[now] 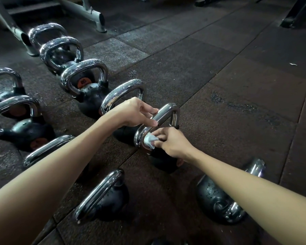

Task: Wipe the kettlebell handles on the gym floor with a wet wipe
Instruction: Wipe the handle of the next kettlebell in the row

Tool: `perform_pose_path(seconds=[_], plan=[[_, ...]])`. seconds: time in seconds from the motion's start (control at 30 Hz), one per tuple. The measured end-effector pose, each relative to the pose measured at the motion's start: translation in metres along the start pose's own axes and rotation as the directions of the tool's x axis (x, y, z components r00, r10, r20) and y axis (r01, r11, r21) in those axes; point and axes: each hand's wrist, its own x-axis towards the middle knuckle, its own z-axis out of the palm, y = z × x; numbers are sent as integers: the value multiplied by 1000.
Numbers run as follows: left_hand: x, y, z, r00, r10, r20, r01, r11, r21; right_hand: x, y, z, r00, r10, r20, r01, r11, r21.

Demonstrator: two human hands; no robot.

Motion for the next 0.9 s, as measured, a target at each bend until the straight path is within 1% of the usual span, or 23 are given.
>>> perform_pose_path(seconds=[0.1, 0.17, 0.23, 0.27, 0.4, 0.43, 0.53, 0.6, 0.67, 0.77, 0.83, 0.9], plan=[[2, 4, 1, 1000, 9, 0, -9, 1000, 8, 7, 0, 1, 999, 39, -13, -38, 999, 30], [3, 6, 1, 1000, 20, -1, -20, 1000, 9, 7, -5, 0, 999, 53, 8, -53, 989, 141], [3, 7, 1, 1000, 21, 2, -21, 1000, 11, 4, -12, 1, 997, 61, 51, -74, 952, 296], [4, 8, 1, 1000, 17, 8, -17, 1000, 11, 1, -15, 1, 996, 62, 61, -79, 937, 340], [3, 10, 4, 1000, 30, 8, -30, 999, 27, -5, -14, -1, 997, 45, 61, -65, 920, 386], [3, 12, 4, 999, 37, 2, -37, 999, 38, -6, -12, -3, 998, 32, 57, -51, 925, 376], [3, 14, 4, 999, 36, -11, -35, 998, 57, -7, -8, -8, 1000, -13, 11, 10, 971, 239], [3, 14, 2, 1000, 22, -22, -21, 999, 48, -8, -8, -7, 1000, -14, -19, 19, 971, 237], [4, 12, 0, 999, 12, -31, -11, 999, 33, -9, -11, -2, 1000, 12, -11, -7, 928, 373], [4, 4, -4, 1000, 0, -16, 0, 1000, -6, -10, -15, 5, 998, 54, 10, -50, 813, 580], [4, -1, -6, 1000, -8, 4, 8, 1000, -30, -10, -17, 9, 997, 72, -23, -41, 771, 636], [3, -5, -7, 1000, -12, 11, 12, 999, -39, -10, -18, 13, 995, 77, -63, -19, 769, 639]])
